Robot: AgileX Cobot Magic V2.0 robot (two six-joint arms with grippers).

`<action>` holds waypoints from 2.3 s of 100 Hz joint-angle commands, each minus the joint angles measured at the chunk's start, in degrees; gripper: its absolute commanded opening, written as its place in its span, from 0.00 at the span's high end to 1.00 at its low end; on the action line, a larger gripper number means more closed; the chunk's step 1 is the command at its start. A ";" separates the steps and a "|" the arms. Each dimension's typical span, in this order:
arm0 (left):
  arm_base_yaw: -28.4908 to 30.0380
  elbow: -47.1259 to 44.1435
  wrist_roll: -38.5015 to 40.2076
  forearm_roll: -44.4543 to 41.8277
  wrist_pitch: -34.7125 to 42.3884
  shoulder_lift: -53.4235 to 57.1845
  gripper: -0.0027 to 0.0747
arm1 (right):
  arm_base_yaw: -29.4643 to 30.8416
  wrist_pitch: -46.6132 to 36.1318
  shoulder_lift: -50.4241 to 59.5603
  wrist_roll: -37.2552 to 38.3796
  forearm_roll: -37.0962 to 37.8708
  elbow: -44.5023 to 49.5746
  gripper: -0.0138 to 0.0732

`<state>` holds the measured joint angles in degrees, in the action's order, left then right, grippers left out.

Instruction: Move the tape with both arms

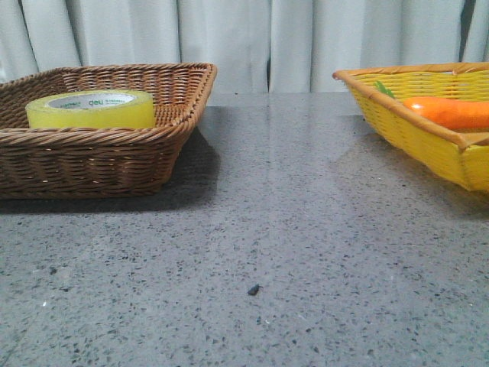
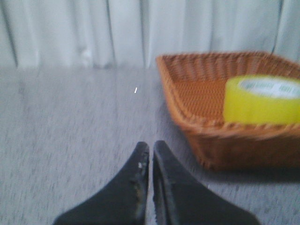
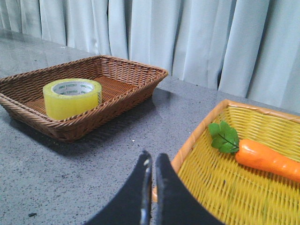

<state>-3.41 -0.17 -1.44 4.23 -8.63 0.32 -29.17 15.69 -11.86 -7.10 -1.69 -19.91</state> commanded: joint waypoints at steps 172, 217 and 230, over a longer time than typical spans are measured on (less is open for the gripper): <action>0.73 -0.60 1.44 0.71 -7.44 1.77 0.99 | 24.40 -14.05 10.68 0.04 -0.36 18.06 0.93; 0.73 -0.60 1.44 0.71 -7.44 1.77 0.99 | 33.93 -0.17 13.79 0.04 -2.73 21.71 0.93; 0.73 -0.60 1.44 0.71 -7.44 1.67 0.99 | 35.56 2.48 13.65 0.04 -2.73 21.71 0.93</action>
<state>-2.75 -0.17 -0.43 4.36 -18.96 0.32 5.28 18.88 0.57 -7.01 -4.30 0.60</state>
